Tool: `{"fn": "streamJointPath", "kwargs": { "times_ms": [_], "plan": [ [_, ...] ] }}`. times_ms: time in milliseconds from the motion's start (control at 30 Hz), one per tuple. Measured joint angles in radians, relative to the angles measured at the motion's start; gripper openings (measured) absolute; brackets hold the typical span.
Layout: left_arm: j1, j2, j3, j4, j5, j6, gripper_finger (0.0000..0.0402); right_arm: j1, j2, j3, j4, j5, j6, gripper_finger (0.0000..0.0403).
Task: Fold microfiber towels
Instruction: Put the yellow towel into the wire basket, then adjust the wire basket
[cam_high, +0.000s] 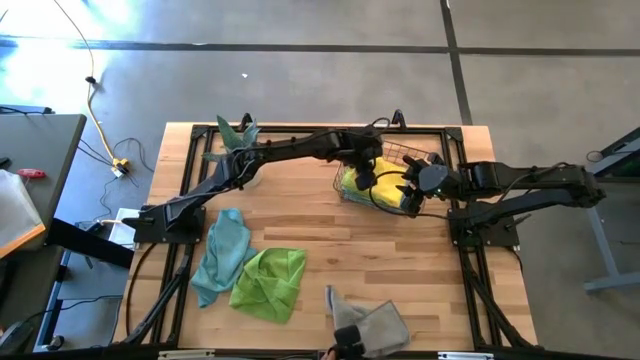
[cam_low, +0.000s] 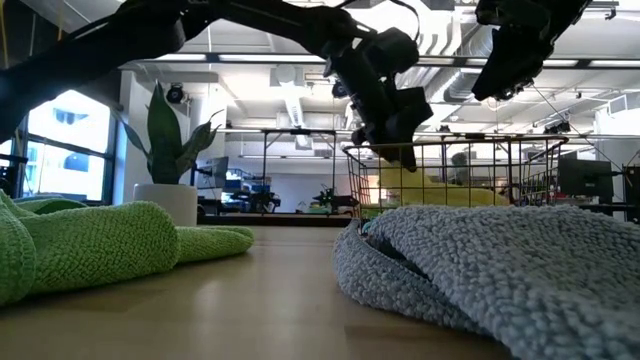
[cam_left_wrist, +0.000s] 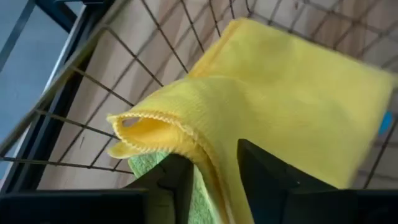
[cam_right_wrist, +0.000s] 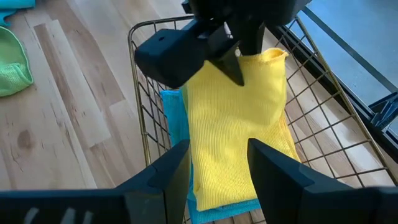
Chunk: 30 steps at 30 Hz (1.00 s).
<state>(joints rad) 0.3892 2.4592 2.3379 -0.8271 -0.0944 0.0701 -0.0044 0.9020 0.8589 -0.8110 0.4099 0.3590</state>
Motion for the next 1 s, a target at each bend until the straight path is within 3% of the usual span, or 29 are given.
{"fn": "streamJointPath", "kwargs": {
  "times_ms": [133, 300, 633, 800, 1000],
  "plan": [
    [-0.007, -0.004, 0.000, -0.042, -0.018, 0.070, 0.0144, 0.000, 0.000, 0.000, 0.000, 0.000, -0.001, 0.0152],
    [-0.012, -0.026, 0.010, -0.101, -0.137, 0.113, 0.0164, 0.000, 0.000, 0.000, -0.001, 0.000, -0.001, 0.0152],
    [-0.034, -0.151, 0.016, -0.150, -0.288, 0.096, 0.0166, -0.002, 0.000, 0.000, -0.009, 0.001, -0.001, 0.0152],
    [-0.076, -0.159, 0.015, -0.177, -0.476, 0.090, 0.0164, -0.002, 0.000, 0.000, -0.008, 0.002, 0.002, 0.0152],
    [-0.158, -0.159, 0.015, -0.316, -0.776, 0.080, 0.0163, -0.002, 0.000, 0.000, -0.007, 0.002, 0.048, 0.0152]
  ]
}}
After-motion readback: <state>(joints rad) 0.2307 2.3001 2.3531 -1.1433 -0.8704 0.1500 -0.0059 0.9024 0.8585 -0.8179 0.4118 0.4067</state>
